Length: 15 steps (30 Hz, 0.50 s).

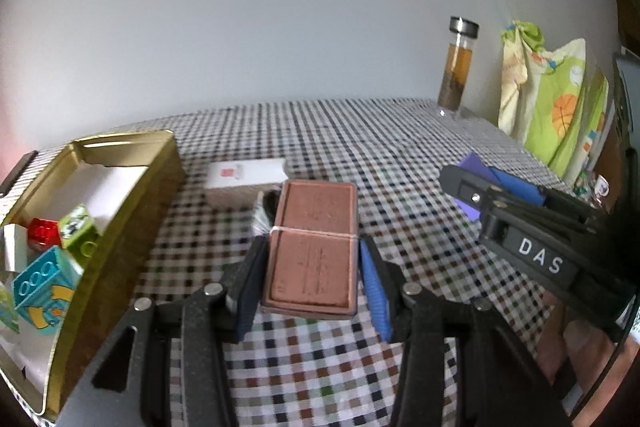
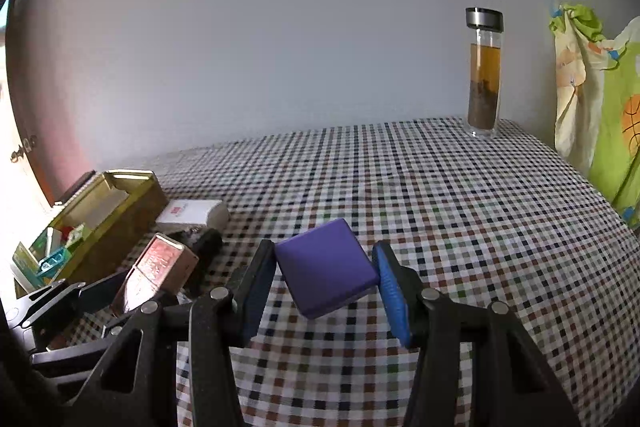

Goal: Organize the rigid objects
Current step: 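Lift and carry the purple cube and brown box over the gold tray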

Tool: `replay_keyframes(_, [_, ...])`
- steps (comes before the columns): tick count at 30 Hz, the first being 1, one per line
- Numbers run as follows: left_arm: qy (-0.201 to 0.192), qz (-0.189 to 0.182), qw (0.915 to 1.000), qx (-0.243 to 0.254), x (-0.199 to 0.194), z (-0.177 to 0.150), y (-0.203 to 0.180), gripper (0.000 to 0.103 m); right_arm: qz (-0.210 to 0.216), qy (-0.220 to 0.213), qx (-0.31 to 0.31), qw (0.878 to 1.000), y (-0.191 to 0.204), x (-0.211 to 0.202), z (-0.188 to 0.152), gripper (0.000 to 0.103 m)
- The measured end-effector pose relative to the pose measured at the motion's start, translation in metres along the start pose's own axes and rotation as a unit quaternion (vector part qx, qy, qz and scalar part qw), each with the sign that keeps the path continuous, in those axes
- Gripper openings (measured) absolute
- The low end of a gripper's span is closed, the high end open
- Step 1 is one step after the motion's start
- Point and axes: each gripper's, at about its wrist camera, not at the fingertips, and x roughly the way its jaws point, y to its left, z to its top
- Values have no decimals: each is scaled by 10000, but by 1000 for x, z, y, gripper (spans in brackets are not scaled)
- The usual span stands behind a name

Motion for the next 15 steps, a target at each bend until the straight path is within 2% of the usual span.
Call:
replay_keyframes(9, [-293, 213, 9992, -138, -10, -2, 21, 45, 27, -470, -4, 9989, 11, -12, 1, 53])
replay_keyframes(15, [-479, 320, 9981, -216, -17, -3, 30, 45, -45, -594, -41, 9982, 18, -14, 2, 53])
